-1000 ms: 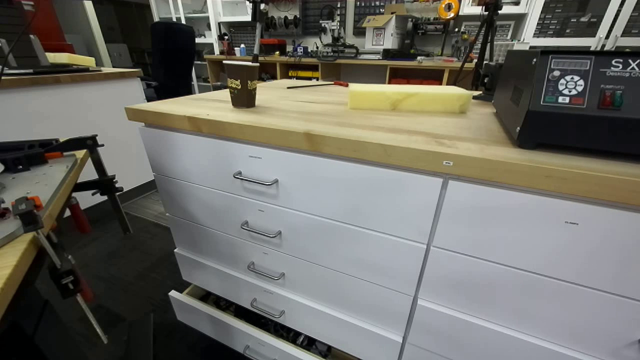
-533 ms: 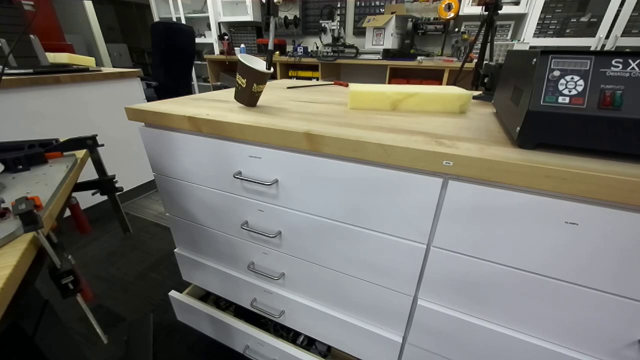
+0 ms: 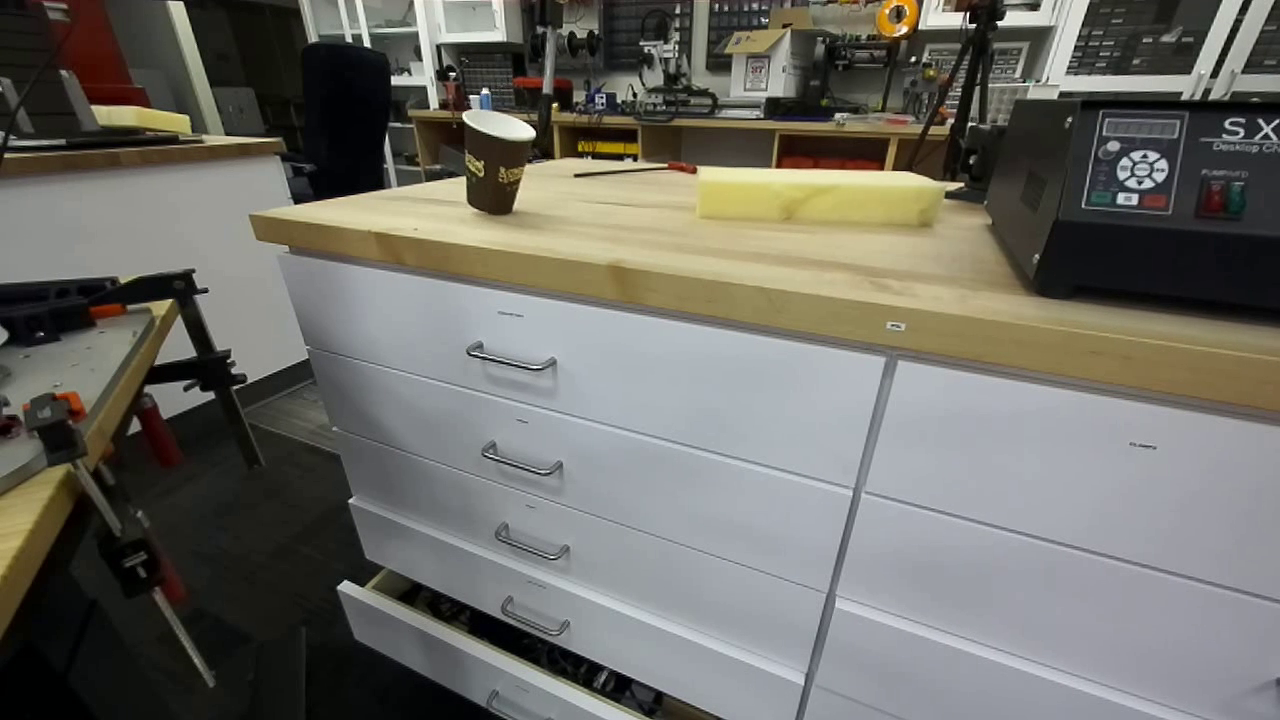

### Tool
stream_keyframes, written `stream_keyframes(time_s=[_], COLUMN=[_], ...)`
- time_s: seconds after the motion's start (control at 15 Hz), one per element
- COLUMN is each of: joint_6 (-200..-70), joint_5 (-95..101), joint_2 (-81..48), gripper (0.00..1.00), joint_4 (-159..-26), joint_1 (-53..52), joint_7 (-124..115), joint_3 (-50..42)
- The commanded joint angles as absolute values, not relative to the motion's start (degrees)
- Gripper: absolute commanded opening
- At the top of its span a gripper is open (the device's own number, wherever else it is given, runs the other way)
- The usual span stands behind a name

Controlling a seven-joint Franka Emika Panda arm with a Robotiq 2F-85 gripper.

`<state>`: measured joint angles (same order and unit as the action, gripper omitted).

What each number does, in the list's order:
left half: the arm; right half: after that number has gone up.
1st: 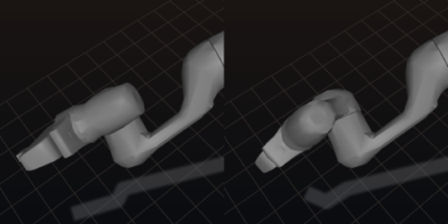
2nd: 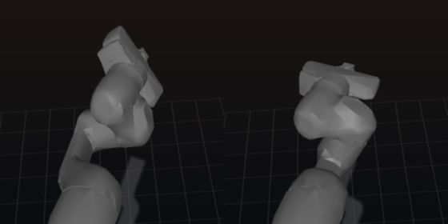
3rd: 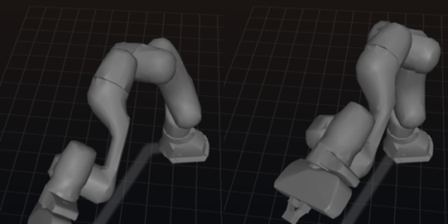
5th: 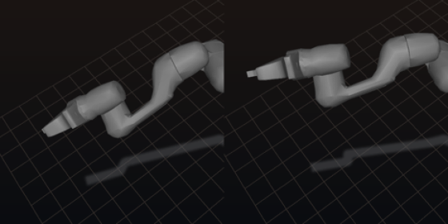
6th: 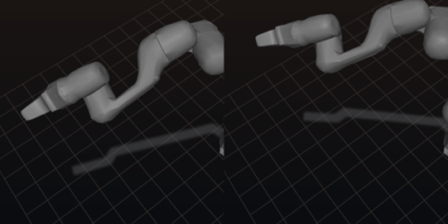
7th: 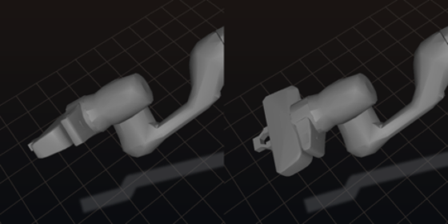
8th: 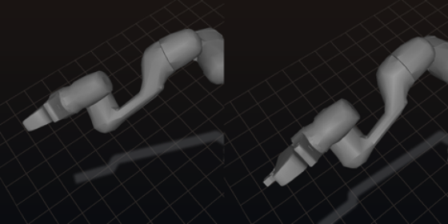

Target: Remove the marker from the cup and place it on the table

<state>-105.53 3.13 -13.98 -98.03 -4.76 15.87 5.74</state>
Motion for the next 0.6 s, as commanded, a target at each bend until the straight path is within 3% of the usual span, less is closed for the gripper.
stream_keyframes(time_s=[0.0, 0.53], joint_6=[-102.4, -106.6], joint_5=[1.8, 8.3], joint_2=[-13.3, -14.7], gripper=[0.03, 0.03], joint_4=[-96.8, -97.0], joint_1=[-4.8, -4.9], joint_7=[16.2, 11.5], joint_3=[6.3, 4.5])
